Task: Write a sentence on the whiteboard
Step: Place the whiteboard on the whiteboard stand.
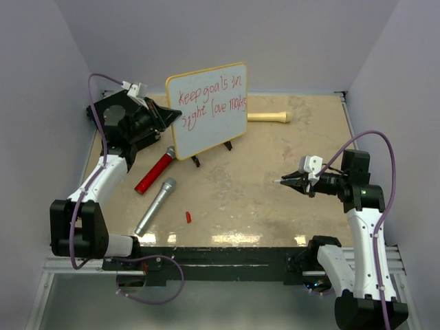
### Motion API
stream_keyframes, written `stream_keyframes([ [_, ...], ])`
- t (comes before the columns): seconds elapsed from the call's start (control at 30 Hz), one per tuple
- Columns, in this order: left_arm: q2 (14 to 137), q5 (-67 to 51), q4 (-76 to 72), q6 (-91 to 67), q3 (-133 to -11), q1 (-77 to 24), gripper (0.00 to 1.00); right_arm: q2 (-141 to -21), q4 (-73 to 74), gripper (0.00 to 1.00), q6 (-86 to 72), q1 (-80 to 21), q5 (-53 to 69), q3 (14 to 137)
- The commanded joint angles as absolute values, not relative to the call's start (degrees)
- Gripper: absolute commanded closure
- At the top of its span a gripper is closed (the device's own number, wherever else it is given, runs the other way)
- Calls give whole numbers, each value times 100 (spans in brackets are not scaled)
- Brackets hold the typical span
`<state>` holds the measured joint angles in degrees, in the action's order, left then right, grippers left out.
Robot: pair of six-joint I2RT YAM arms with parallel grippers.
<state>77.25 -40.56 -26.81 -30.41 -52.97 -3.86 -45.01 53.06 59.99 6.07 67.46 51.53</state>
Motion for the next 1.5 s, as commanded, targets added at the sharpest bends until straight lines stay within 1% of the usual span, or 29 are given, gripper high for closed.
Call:
stream_keyframes([
  [0.0,7839,-4122,-4077,-3208,-5810,-132,100,-4509,5150,100,5898,624,6803,5256],
  [0.27,8191,-4333,-4587,-3173,-5406,0,100,-4535,5107,100,5871,615,6785,5238],
  [0.6,8753,-5088,-5414,-3261,-4817,615,100,-4553,5106,100,5862,624,6776,5229],
  [0.93,9457,-5650,-5466,-2821,-4658,870,100,-4588,5071,100,5854,615,6776,5229],
  [1.17,9624,-6047,-5660,-3137,-4526,870,100,-4588,5080,100,5862,615,6768,5229],
  [1.23,9685,-6090,-5843,-3530,-4518,888,100,-4588,5080,100,5862,598,6768,5229],
  [1.33,9800,-5995,-5949,-3901,-4535,958,100,-4588,5080,100,5862,571,6768,5229],
  [1.47,9660,-5933,-6056,-3824,-4404,958,100,-4579,5089,100,5871,562,6776,5221],
])
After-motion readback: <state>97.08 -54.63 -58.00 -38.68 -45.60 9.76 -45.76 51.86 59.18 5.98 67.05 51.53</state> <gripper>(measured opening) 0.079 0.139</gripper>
